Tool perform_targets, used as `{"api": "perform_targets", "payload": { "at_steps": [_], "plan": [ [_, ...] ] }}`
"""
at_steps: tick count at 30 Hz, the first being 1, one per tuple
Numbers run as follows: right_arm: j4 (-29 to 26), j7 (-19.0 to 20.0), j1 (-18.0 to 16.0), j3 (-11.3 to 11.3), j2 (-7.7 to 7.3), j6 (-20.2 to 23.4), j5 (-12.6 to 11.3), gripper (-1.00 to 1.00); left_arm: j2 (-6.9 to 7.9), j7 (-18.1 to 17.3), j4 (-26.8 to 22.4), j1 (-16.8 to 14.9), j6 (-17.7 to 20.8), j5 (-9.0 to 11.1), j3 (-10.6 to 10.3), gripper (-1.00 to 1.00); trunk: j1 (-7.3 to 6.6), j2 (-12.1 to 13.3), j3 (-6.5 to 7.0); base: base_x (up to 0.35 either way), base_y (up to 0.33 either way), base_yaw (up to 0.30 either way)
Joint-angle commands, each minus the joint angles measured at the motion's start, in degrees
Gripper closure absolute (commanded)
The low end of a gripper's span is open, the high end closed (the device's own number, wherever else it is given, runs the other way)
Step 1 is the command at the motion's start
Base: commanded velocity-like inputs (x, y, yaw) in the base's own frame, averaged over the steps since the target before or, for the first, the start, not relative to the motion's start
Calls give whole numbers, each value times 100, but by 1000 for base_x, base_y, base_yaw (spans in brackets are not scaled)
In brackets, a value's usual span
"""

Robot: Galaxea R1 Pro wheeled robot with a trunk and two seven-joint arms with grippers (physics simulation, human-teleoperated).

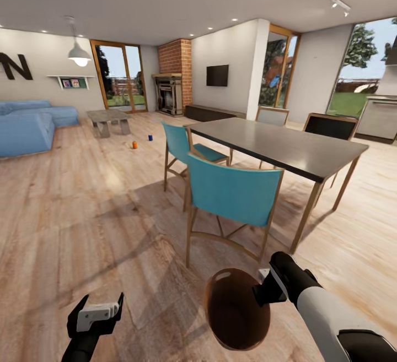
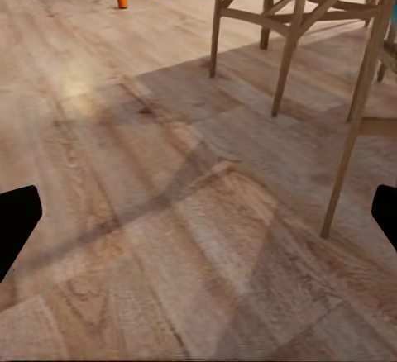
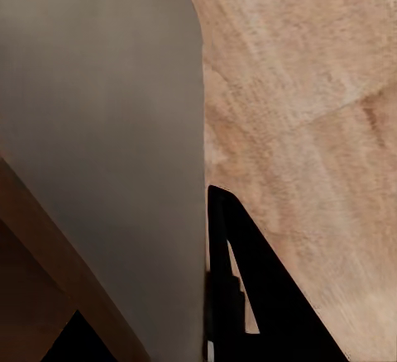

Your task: Put the three can of soda from the living room inside the tash can in the kitchen.

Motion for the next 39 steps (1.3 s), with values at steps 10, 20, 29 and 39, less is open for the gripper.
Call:
{"api": "perform_targets", "payload": {
  "at_steps": [10, 20, 29, 39],
  "plan": [
    [0, 34, -2, -23, -4, 20, -136, 100, 0, 3, 0, 0, -16, 0, 0, -100, 0, 0, 1, -64, 126, 172],
    [0, 34, -2, -25, -8, 20, -133, 100, 0, -9, 0, 0, -7, 0, 4, -100, 0, 0, 1, 161, 141, 11],
    [0, 42, -2, -22, 0, 20, -136, 100, 0, -9, 0, 0, -1, 1, 8, -100, 0, 0, 1, 212, 221, 14],
    [-10, 41, -1, -9, 1, 20, -133, 100, 0, -9, 0, 0, 0, 0, 9, -100, 0, 0, 1, 179, 231, 208]
  ]
}}
